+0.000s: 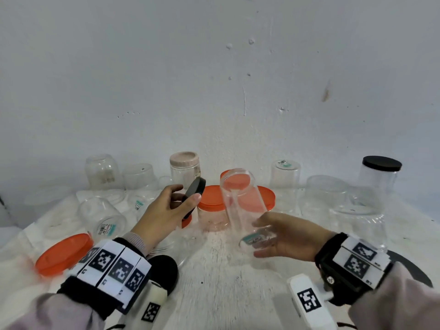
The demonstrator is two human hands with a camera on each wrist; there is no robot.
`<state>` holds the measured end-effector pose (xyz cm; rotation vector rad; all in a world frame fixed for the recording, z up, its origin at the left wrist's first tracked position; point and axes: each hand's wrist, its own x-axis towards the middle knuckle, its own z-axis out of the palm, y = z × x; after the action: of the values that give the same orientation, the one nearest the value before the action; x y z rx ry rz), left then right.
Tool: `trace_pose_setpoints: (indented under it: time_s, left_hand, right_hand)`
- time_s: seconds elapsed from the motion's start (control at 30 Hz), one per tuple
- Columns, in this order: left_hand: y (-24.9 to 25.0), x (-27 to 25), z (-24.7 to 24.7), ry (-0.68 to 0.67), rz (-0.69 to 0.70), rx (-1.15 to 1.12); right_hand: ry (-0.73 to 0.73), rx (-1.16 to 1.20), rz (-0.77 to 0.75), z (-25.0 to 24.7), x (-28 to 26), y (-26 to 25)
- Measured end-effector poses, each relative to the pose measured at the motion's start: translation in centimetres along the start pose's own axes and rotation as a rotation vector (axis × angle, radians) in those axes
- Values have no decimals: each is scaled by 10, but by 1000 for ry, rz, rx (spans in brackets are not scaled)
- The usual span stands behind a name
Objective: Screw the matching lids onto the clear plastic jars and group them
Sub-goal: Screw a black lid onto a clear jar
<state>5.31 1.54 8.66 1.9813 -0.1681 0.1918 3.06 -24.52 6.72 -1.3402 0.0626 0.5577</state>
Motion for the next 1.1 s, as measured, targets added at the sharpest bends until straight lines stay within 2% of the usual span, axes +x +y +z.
trace_pose_setpoints:
  time_s: [0.07,0.23,0.4,0.63,0.87,1.1]
  left_hand:
    - [3,-1,-1,-5,2,-2]
    - [7,-1,-1,-16,16,55]
    - [12,-4,2,-16,58,70]
    - [18,-9,8,-78,109,98]
    - [17,-7,17,-191,115,149]
    - [23,-4,33,-310,166,228]
  right_hand:
    - [15,-118,-15,6,8,9]
    - [112,-603,-38,15,29,29]
    - [77,-818,-35,16,42,41]
    - [72,-921,-50,10,44,47]
    - [24,-691,-164,8,34,34]
    - [-14,-687,-246,8,30,34]
